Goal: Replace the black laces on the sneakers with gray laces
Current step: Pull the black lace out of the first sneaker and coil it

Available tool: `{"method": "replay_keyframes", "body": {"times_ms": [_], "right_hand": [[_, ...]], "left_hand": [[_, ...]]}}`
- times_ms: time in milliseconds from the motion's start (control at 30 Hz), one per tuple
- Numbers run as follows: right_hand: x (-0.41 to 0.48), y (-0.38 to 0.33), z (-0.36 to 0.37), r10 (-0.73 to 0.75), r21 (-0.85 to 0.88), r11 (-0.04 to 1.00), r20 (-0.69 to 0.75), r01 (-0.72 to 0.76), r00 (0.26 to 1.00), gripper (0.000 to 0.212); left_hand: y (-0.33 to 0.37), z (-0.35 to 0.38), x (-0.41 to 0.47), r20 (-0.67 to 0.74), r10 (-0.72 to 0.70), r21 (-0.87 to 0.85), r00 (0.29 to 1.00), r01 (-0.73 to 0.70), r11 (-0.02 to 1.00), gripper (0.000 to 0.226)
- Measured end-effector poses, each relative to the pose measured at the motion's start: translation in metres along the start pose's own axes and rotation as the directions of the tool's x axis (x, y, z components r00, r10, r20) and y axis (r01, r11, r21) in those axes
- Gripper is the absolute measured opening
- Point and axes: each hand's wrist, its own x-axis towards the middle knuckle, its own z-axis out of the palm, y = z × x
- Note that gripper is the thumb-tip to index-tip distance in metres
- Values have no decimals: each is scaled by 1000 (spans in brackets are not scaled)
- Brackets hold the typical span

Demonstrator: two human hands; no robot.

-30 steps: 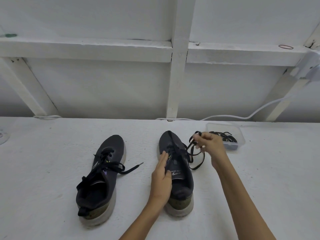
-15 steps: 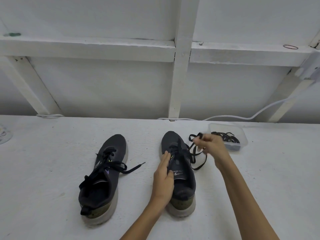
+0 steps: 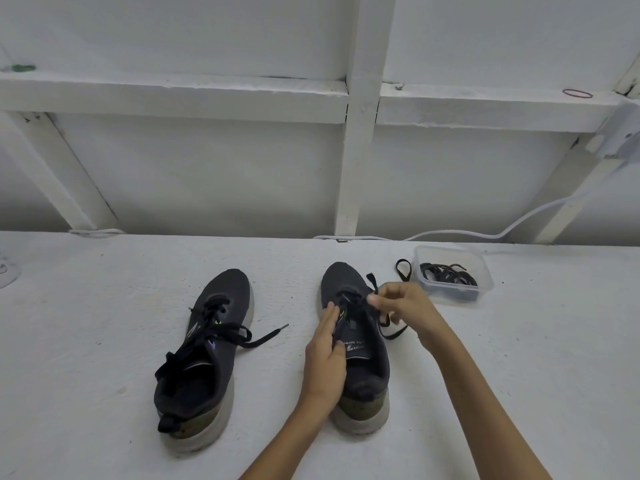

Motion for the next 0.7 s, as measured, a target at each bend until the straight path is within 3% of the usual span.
{"method": "replay_keyframes", "body": {"times_ms": [100, 167, 333, 433, 500, 567, 700], "right_hand": [[6, -4, -6, -31, 77, 996, -227, 50, 973, 25], [7, -1, 0, -12, 146, 988, -256, 51, 966, 24], [-3, 9, 12, 54, 160, 986, -75, -41, 996, 24], [-10, 14, 14, 57, 111, 992, -2, -57, 998, 25], [-13, 15, 14, 43, 120, 992, -6, -42, 999, 23], [-14, 15, 13, 33, 117, 993, -2, -32, 999, 22], [-15, 14, 12, 18, 53, 998, 24, -19, 1000, 21]], "left_hand": [[-1, 0, 0, 1, 0, -2, 1000, 0, 1000, 63], [-2, 0, 0, 0, 7, 4, 1000, -7, 1000, 63], [-1, -3, 1, -15, 110, 76, 994, -108, 991, 57], [5, -9, 7, -33, 291, 183, 956, -280, 942, 36], [14, -13, 17, -9, 333, 248, 943, -321, 914, 23], [25, -17, 31, 70, 311, 391, 948, -313, 866, 25], [49, -24, 54, 245, 198, 678, 949, -314, 665, 25]]}}
